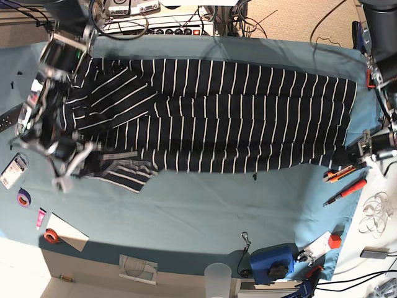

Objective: Layout the t-shirt on the table in an organized manner, then fold the t-shirt properly
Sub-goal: 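Fold the shirt lengthwise with both grippers into a long narrow strip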

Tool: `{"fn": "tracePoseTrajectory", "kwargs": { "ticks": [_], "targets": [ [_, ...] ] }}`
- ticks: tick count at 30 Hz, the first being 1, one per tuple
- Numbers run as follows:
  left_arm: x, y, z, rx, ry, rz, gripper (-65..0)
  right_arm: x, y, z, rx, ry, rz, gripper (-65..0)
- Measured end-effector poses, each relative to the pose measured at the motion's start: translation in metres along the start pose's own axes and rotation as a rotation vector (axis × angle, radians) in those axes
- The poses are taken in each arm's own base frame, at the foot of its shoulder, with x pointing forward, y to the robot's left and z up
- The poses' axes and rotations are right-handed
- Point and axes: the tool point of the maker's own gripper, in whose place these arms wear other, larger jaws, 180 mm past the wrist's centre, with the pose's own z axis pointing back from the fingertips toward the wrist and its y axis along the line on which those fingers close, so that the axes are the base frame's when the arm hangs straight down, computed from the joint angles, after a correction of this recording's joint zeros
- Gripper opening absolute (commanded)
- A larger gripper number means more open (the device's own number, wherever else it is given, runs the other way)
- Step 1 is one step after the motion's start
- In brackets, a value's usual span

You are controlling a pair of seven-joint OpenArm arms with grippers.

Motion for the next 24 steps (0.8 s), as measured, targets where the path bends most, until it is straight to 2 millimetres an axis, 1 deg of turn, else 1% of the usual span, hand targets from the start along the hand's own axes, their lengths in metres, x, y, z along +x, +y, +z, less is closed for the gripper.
{"fn": "tracePoseTrajectory", "kwargs": {
  "ticks": [5, 9, 13, 16, 18, 20, 24],
  "targets": [
    [0.003, 0.005, 0.015, 0.01, -0.022, 0.005, -65.0, -0.016, 0.002, 0.002, -0.006, 0.029, -0.015, -65.0],
    [0.015, -0.008, 0.016, -0.061, -0.085, 0.01, -65.0, -0.023, 0.003, 0.002, -0.003, 0.04, -0.02, -65.0],
    [0.014, -0.009, 0.016, -0.062, -0.085, -0.008, -65.0, -0.023, 0.003, 0.002, -0.003, 0.04, -0.021, -65.0],
    [0.015, -0.009, 0.016, -0.063, -0.086, -0.008, -65.0, -0.028, 0.003, 0.002, -0.002, 0.071, -0.021, -65.0],
    [0.011, -0.007, 0.016, -0.058, -0.08, -0.008, -65.0, -0.029, 0.003, 0.003, -0.004, 0.08, -0.018, -65.0],
    [0.003, -0.003, 0.017, -0.046, -0.068, -0.012, -65.0, -0.025, 0.005, 0.006, -0.009, 0.068, 0.0, -65.0],
    [-0.026, 0.006, 0.019, -0.006, -0.01, -0.039, -65.0, -0.011, 0.018, 0.02, -0.007, 0.023, 0.056, -65.0]
  ]
}}
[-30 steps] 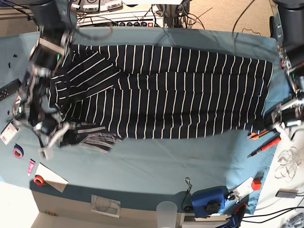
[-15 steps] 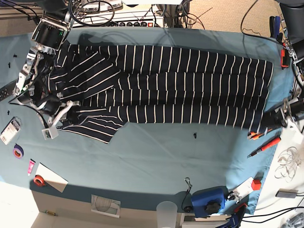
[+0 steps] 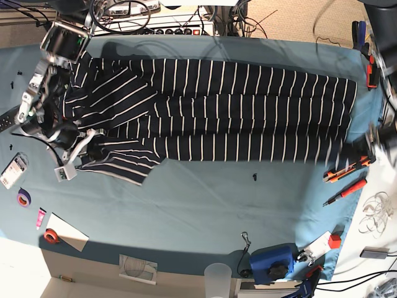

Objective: Layout the t-shirt on the table in an organized manner, then fold the t-shirt properly
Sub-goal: 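Fold the shirt lengthwise with both grippers into a long narrow strip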

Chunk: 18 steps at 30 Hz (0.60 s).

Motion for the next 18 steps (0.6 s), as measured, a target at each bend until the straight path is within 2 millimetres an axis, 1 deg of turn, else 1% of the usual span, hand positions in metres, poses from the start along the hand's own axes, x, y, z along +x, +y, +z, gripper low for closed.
{"fn": "tracePoseTrajectory", "kwargs": {
  "ticks": [3, 7, 8, 10, 11, 13, 16, 18],
  "targets": [
    [-0.014, -0.004, 0.003, 0.026, 0.039, -0.054, -65.0, -0.003, 0.004, 0.006, -0.012, 0.005, 0.004, -65.0],
    [-0.029, -0.016, 0.006, 0.044, 0.078, -0.142, -65.0, -0.025, 0.007, 0.006, -0.005, 0.057, -0.01, -65.0],
    [-0.036, -0.016, 0.007, 0.057, 0.098, -0.16, -65.0, -0.028, 0.008, 0.006, -0.003, 0.063, -0.012, -65.0],
    [-0.049, -0.007, 0.01, 0.129, 0.161, -0.179, -65.0, -0.031, 0.009, 0.006, 0.002, 0.069, -0.016, -65.0],
    [-0.052, -0.005, 0.011, 0.152, 0.176, -0.179, -65.0, -0.032, 0.011, 0.007, 0.008, 0.072, -0.024, -65.0],
    [-0.052, -0.003, 0.012, 0.172, 0.184, -0.179, -65.0, -0.031, 0.009, 0.01, 0.013, 0.057, -0.045, -65.0],
    [-0.047, -0.003, 0.013, 0.174, 0.168, -0.181, -65.0, -0.029, -0.005, 0.02, -0.021, 0.032, -0.088, -65.0],
    [-0.044, -0.002, 0.016, 0.179, 0.155, -0.179, -65.0, -0.033, -0.012, 0.026, -0.034, 0.04, -0.113, -65.0]
  ]
}}
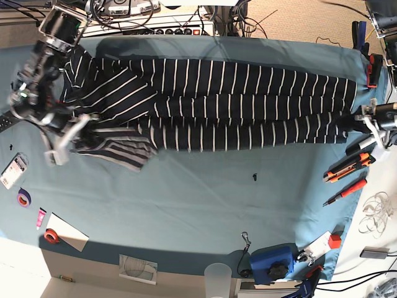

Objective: Layout the t-shirt on the table in an organized manner, then fold the t-shirt properly
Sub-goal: 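Fold the shirt lengthwise with both grippers into a long narrow strip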

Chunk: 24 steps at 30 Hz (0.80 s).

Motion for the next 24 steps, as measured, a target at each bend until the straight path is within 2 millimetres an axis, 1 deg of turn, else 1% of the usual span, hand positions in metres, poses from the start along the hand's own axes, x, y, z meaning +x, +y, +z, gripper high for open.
{"fn": "tracePoseTrajectory", "kwargs": {
  "ticks": [7, 9, 12, 15, 19, 22, 24],
  "targets": [
    [0.006, 0.003, 0.007, 0.008, -0.031, 0.007, -65.0, -0.001, -0.013, 0.01, -0.027, -0.017, -0.045, -65.0],
    [0.006, 0.005, 0.01, 0.016, -0.029, 0.004, -65.0, -0.003, -0.013, 0.011, -0.027, -0.007, -0.048, -65.0],
    [0.009, 0.01, 0.021, 0.04, -0.028, -0.004, -65.0, -0.006, -0.012, 0.01, -0.025, 0.005, -0.051, -65.0],
    [0.012, 0.015, 0.031, 0.063, -0.028, -0.013, -65.0, -0.015, -0.012, 0.01, -0.025, 0.023, -0.076, -65.0],
    [0.015, 0.012, 0.031, 0.044, -0.042, -0.011, -65.0, -0.02, -0.012, 0.012, -0.027, 0.031, -0.089, -65.0],
    [0.008, 0.013, 0.03, 0.046, -0.031, -0.004, -65.0, -0.017, -0.009, 0.012, -0.009, 0.019, -0.097, -65.0],
    [-0.004, 0.016, 0.029, 0.049, -0.008, 0.012, -65.0, -0.02, -0.009, 0.012, -0.01, 0.033, -0.097, -65.0]
  ]
}}
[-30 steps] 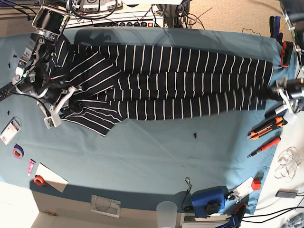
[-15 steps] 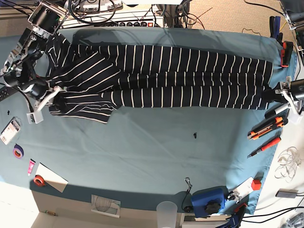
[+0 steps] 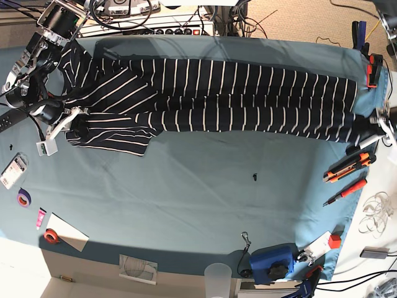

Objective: Layout the t-shirt on the table in an organized manner, then fold the t-shirt properly
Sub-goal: 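Fold the shirt lengthwise with both grippers into a long narrow strip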

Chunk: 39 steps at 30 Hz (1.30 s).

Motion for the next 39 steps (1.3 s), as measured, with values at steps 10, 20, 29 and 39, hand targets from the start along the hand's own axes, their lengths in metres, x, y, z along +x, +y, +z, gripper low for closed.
{"fn": "tracePoseTrajectory", "kwargs": {
  "ticks": [10, 20, 29, 39],
  "targets": [
    [-0.016, -0.002, -0.002, -0.028, 0.019, 0.005, -64.9, -0.016, -0.014, 0.011, -0.038, 0.01, -0.047, -65.0],
    [-0.034, 0.0, -0.018, -0.009, 0.067, 0.002, -39.2, -0.026, 0.012, -0.006, 0.036, 0.097, 0.079, -45.8],
    [-0.033, 0.014, -0.016, 0.069, 0.069, 0.012, -39.2, -0.028, 0.014, -0.009, 0.037, 0.11, 0.048, -45.8],
    [-0.033, -0.002, -0.039, 0.012, 0.032, 0.027, -39.2, -0.027, 0.012, -0.007, 0.031, 0.112, 0.053, -45.9]
  ]
}}
